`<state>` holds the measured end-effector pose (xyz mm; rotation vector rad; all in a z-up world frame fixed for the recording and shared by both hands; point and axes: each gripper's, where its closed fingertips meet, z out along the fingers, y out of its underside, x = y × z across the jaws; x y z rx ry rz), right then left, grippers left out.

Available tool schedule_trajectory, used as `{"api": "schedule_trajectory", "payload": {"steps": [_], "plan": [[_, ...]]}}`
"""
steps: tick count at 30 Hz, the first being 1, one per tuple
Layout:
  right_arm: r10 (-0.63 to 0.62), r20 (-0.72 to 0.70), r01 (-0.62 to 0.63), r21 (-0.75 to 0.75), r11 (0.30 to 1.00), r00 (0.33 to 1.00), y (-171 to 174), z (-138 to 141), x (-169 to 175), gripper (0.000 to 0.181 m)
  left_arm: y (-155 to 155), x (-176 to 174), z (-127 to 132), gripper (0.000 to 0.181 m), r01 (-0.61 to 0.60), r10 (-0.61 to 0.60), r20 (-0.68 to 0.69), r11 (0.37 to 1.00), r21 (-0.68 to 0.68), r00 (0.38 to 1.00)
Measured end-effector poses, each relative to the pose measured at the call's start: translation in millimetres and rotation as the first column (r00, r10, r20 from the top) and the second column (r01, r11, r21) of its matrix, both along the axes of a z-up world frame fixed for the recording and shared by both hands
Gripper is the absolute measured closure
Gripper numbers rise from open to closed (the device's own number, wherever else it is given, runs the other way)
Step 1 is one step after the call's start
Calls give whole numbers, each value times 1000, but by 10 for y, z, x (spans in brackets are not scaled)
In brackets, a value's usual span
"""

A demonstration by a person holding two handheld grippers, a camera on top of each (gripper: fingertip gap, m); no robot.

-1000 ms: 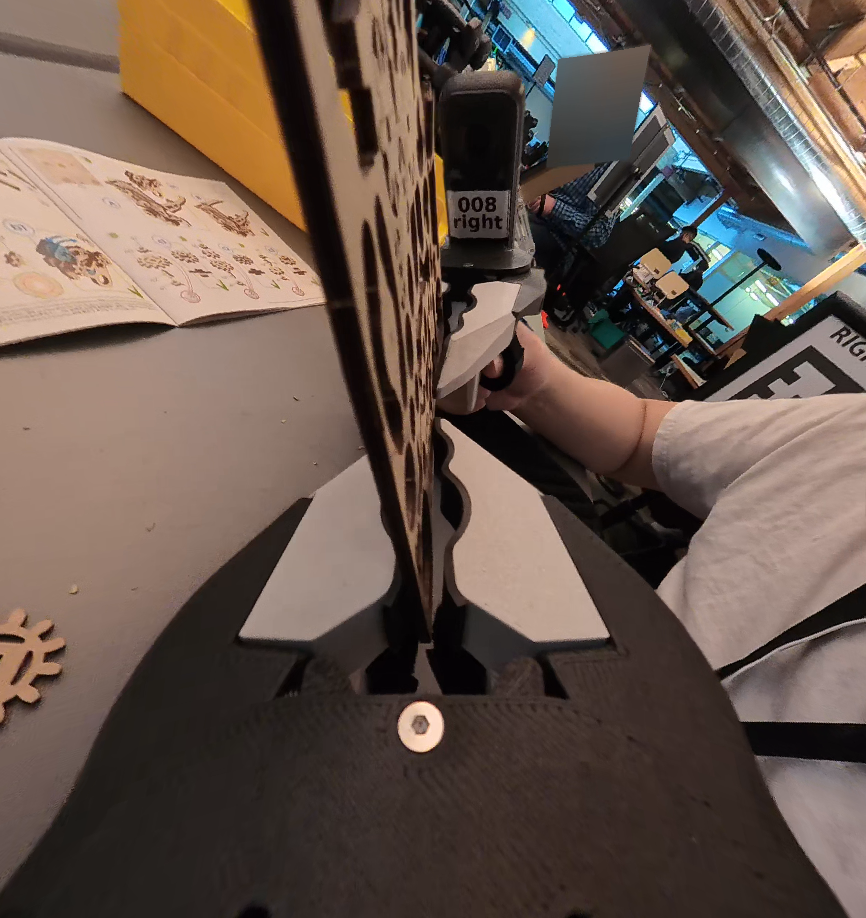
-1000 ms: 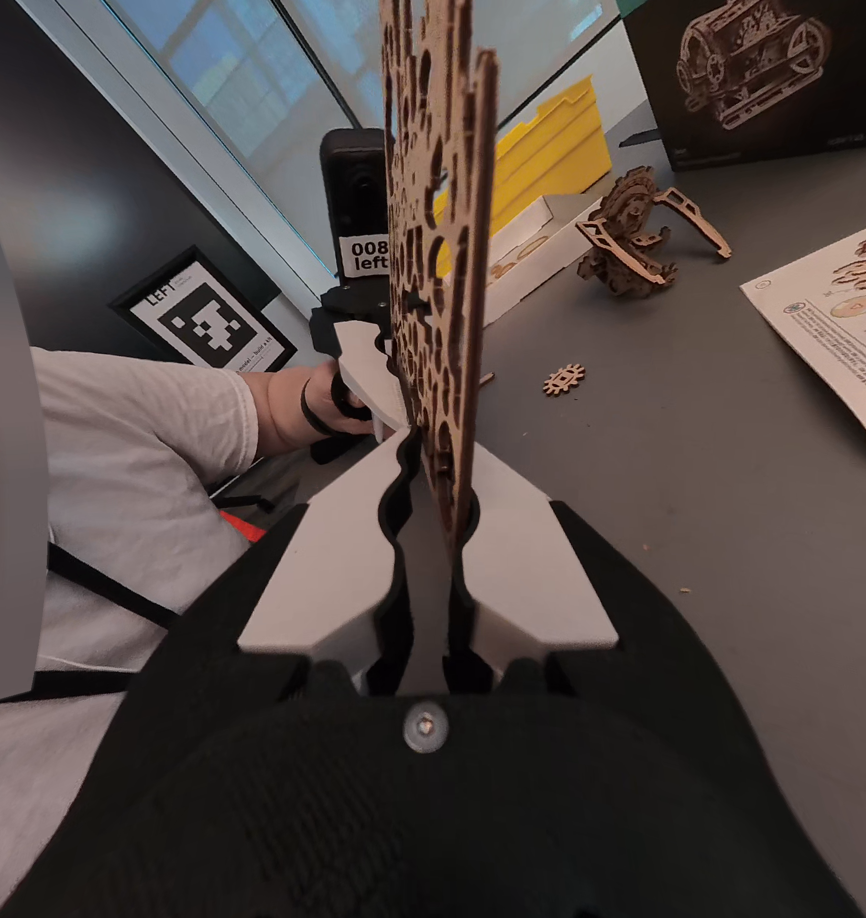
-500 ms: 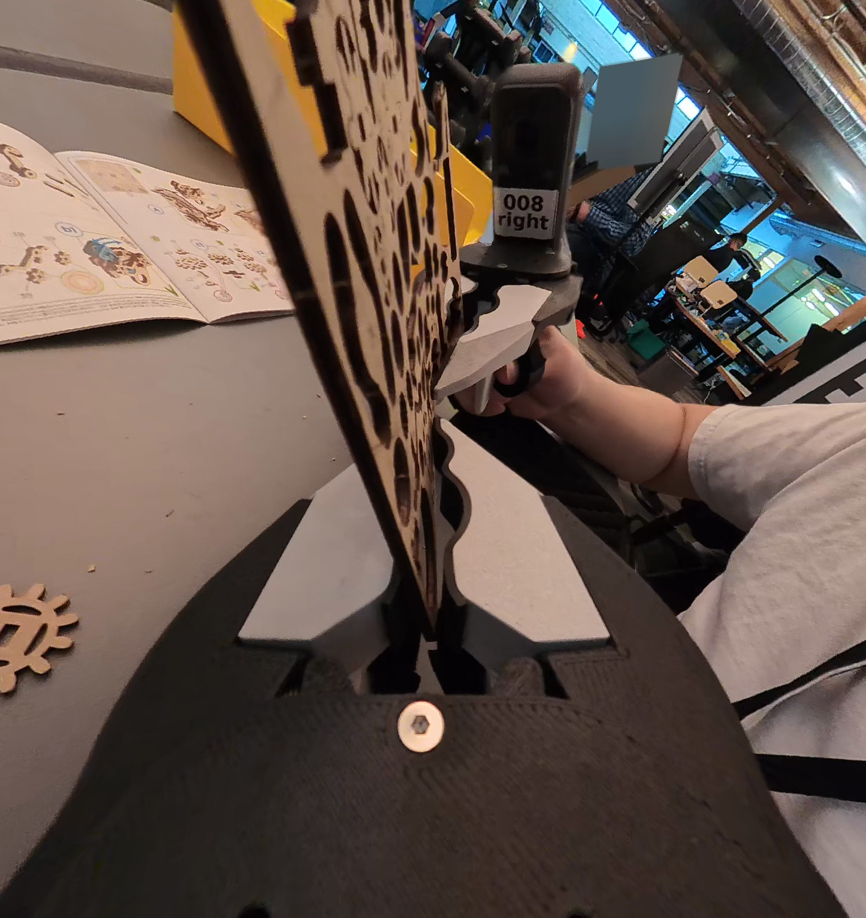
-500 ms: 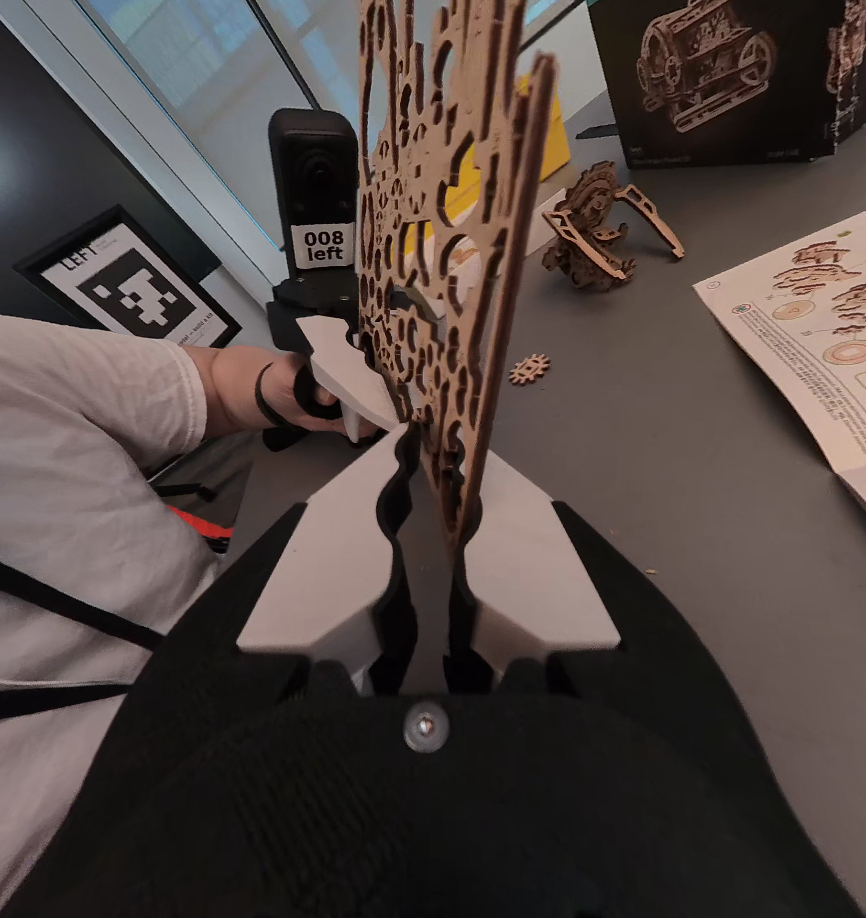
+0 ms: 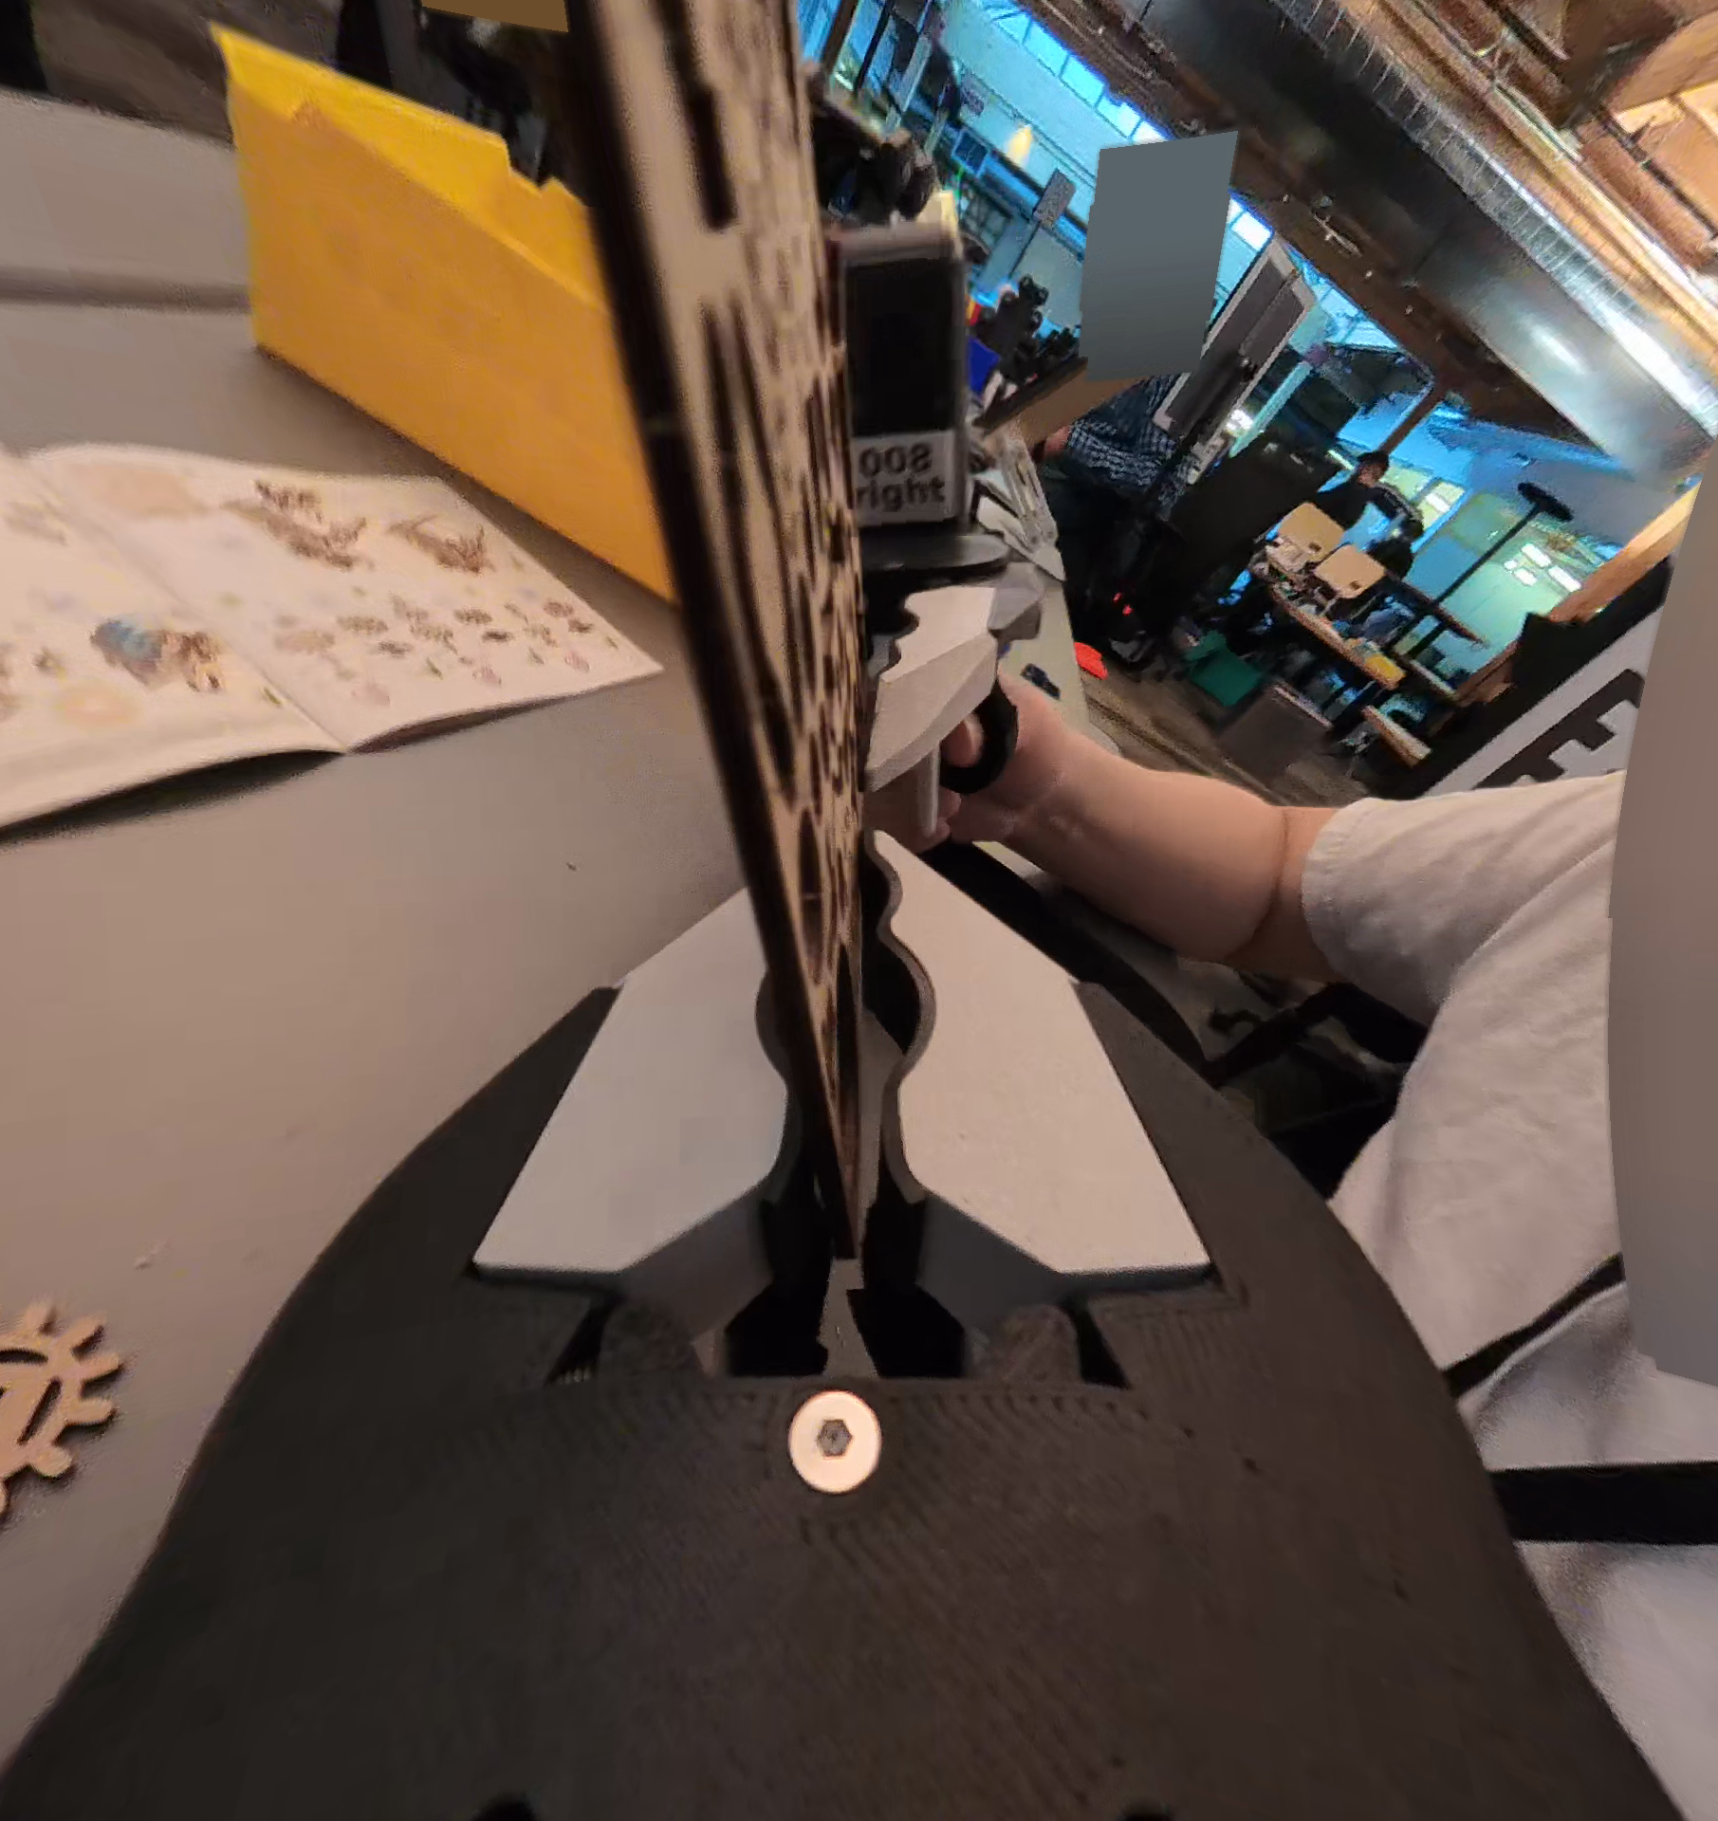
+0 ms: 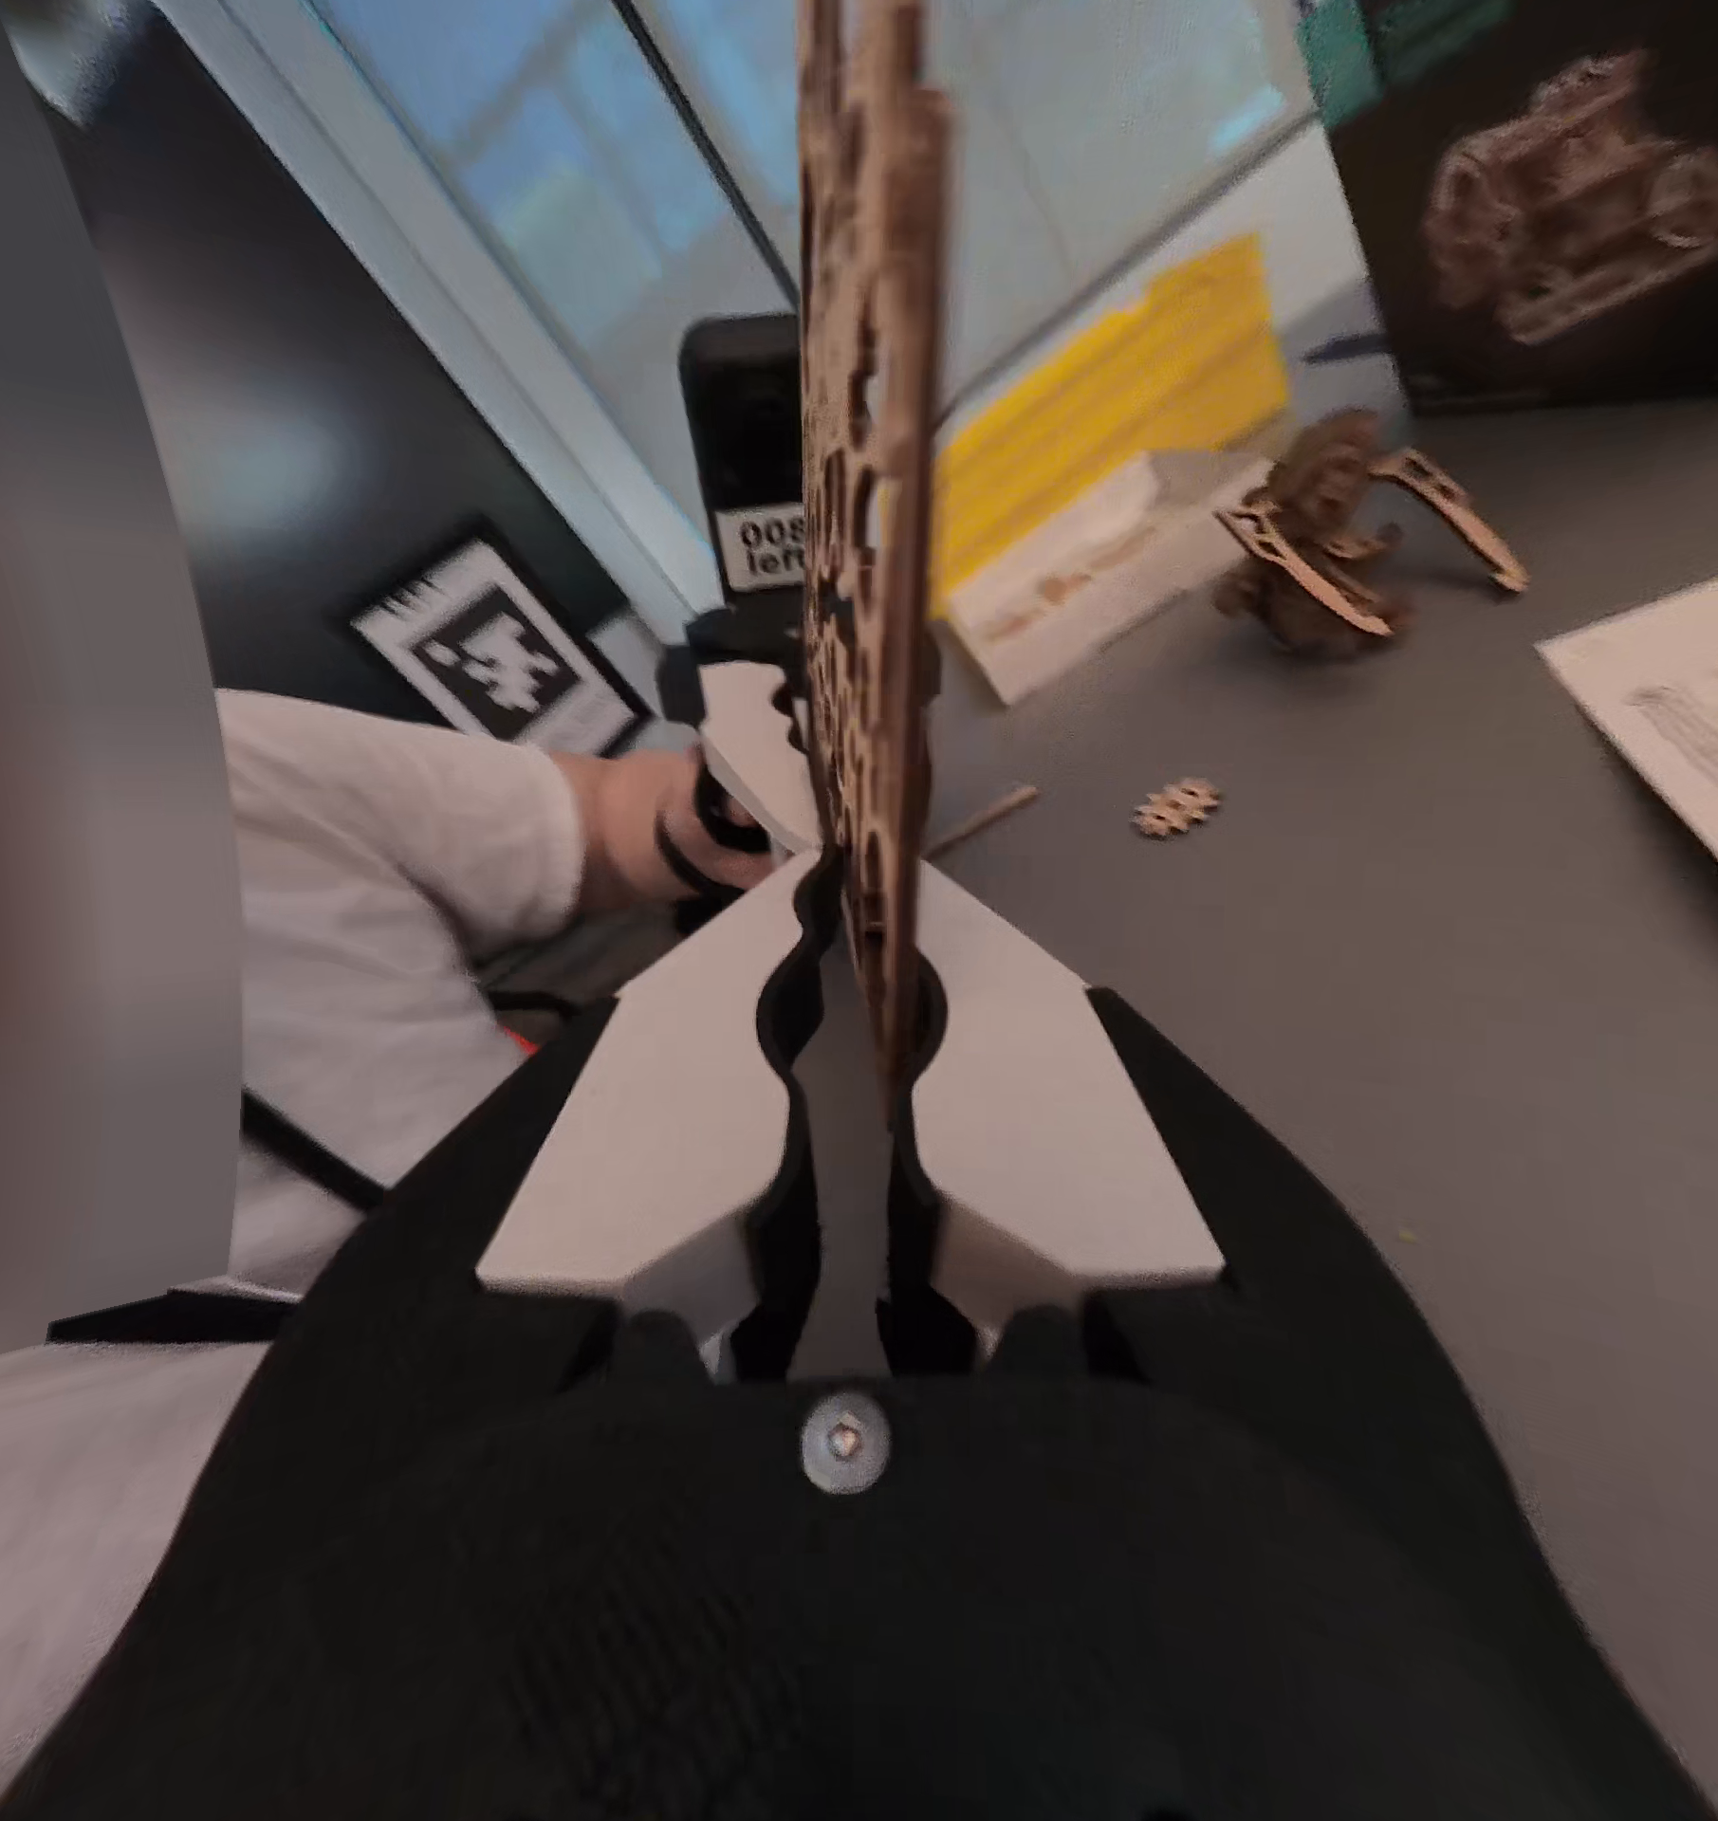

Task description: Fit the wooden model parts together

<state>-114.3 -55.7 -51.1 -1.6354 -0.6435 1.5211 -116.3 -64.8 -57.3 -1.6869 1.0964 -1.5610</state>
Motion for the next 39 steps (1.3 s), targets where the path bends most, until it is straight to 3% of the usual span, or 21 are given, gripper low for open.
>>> {"api": "schedule_trajectory", "payload": {"steps": [2, 5, 10, 12, 16, 26, 36, 39], "plan": [[10, -68, -12, -18, 1000, 998, 25, 32, 41, 178, 37, -5, 52, 181, -49, 48, 31, 998, 38, 998], [-61, -113, 55, -58, 997, 992, 117, 58, 75, 175, 125, -52, 125, 181, -92, 94, 92, 995, -28, 991], [-69, -132, 64, -45, 997, 989, 79, 113, -5, 170, 113, -33, 138, 181, -72, 78, 108, 995, -63, 991], [-72, -128, 68, -33, 997, 989, 65, 109, -22, 180, 98, -15, 150, 181, -64, 72, 114, 995, -70, 991], [-75, -125, 72, -27, 997, 989, 61, 108, -23, 181, 101, -11, 149, 179, -35, 51, 132, 992, -118, 990], [14, -249, -43, -110, 993, 968, -43, 199, -69, 179, 5, -15, 234, 181, 83, -55, 179, 985, -153, 982], [98, -371, -163, -150, 975, 924, -124, 306, -83, 179, -59, -33, 335, 181, 116, -82, 221, 983, -145, 972], [35, -312, -82, -140, 987, 949, -32, 232, -85, 180, 19, -34, 261, 181, 48, -30, 165, 994, -101, 986]]}}
